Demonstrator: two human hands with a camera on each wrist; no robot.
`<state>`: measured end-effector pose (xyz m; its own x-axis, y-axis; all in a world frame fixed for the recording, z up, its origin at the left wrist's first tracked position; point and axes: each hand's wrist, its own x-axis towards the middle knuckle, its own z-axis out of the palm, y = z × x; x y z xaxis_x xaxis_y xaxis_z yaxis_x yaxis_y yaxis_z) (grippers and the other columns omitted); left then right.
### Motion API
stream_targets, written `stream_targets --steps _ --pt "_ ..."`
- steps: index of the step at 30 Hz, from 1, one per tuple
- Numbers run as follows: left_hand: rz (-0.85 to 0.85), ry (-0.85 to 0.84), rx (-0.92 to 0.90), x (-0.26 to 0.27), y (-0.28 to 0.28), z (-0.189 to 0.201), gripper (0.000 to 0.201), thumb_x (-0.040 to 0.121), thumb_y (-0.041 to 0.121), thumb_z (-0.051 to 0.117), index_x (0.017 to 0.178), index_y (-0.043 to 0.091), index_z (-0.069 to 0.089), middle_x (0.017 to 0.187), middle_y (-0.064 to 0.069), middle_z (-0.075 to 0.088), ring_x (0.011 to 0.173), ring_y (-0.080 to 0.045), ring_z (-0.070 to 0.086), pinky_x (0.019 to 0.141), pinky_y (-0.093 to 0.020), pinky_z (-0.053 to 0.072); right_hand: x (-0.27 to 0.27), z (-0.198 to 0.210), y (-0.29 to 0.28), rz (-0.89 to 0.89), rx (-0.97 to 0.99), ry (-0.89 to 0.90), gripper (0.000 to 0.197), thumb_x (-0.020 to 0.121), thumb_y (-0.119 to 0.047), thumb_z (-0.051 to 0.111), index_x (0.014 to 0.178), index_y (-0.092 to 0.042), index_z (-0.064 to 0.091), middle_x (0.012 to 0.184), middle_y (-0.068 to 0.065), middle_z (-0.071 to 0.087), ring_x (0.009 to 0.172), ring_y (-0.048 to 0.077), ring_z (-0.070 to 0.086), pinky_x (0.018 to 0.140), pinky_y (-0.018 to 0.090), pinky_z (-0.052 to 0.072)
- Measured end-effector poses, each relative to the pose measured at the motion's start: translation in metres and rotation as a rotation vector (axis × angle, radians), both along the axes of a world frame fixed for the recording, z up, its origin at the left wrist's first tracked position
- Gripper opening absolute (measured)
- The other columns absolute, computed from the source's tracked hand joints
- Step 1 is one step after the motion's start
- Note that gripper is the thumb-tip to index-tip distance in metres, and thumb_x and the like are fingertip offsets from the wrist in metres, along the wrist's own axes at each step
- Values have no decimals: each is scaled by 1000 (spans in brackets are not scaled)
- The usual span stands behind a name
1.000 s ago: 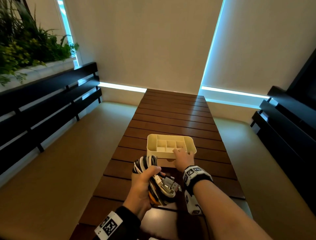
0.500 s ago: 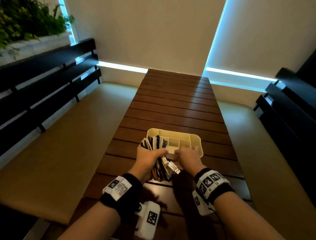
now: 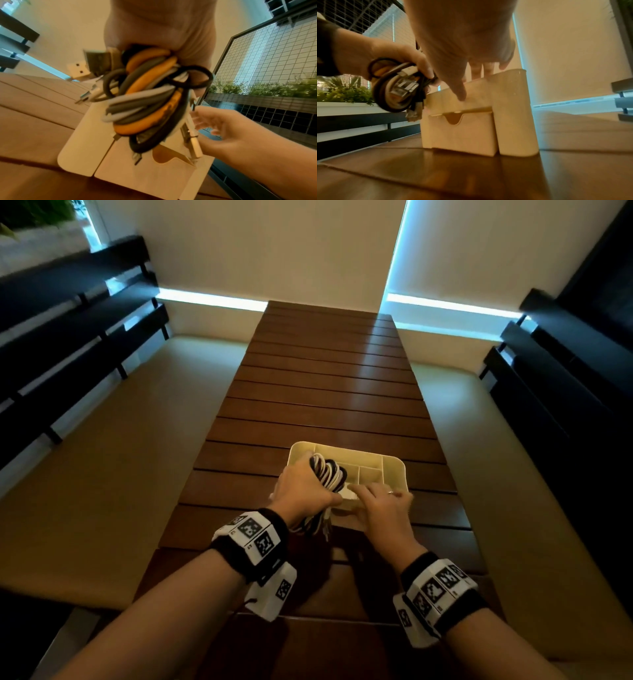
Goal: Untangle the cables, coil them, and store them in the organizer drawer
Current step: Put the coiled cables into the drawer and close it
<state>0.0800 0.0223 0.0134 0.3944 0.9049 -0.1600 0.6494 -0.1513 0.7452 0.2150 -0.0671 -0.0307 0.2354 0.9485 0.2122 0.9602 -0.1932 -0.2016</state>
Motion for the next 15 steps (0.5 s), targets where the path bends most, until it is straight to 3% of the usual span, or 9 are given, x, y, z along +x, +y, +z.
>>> stream_targets --steps 2,5,7,10,12,14,15 --pt "13 11 -7 3 1 1 64 52 38 84 101 30 44 94 2 58 99 -26 58 88 -45 51 -8 -7 -14 -75 139 -10 36 63 -8 75 96 -20 66 92 1 66 86 24 61 72 36 35" --pt "-64 94 25 9 1 4 70 52 38 85 109 26 47 92 6 55 100 -24 57 89 -48 50 -23 -24 -29 -27 190 -61 32 56 -7 77 85 -15 66 81 4 60 73 24 56 61 31 42" --pt "-107 127 40 12 3 7 72 55 35 85 114 23 46 95 6 55 101 -22 56 90 -45 50 -31 -34 -29 10 86 -44 34 52 -10 81 81 -13 65 76 4 59 67 23 55 55 30 43" --pt "-161 178 79 16 6 10 76 62 31 83 125 17 42 107 0 54 107 -23 53 86 -33 46 -40 -39 -15 -10 -69 -16 31 47 -13 84 70 -13 63 66 4 58 54 22 58 45 28 45" --pt "-211 240 125 20 5 11 74 63 33 82 123 15 42 110 -3 56 105 -23 55 81 -32 46 -44 -42 -3 -57 -158 54 36 45 -15 87 76 -12 67 61 3 60 42 22 57 36 26 43" --pt "-240 292 162 25 4 10 72 62 35 82 119 15 43 104 -4 58 100 -24 58 80 -35 52 -47 -42 2 -85 -152 84 35 51 -12 85 81 -9 68 60 7 63 39 26 58 33 27 43" --pt "-240 311 171 27 4 9 69 62 35 82 115 15 43 98 -3 58 97 -24 59 78 -36 53 -47 -40 4 -96 -141 109 27 62 -11 80 85 -6 67 65 12 64 46 32 62 38 31 46"
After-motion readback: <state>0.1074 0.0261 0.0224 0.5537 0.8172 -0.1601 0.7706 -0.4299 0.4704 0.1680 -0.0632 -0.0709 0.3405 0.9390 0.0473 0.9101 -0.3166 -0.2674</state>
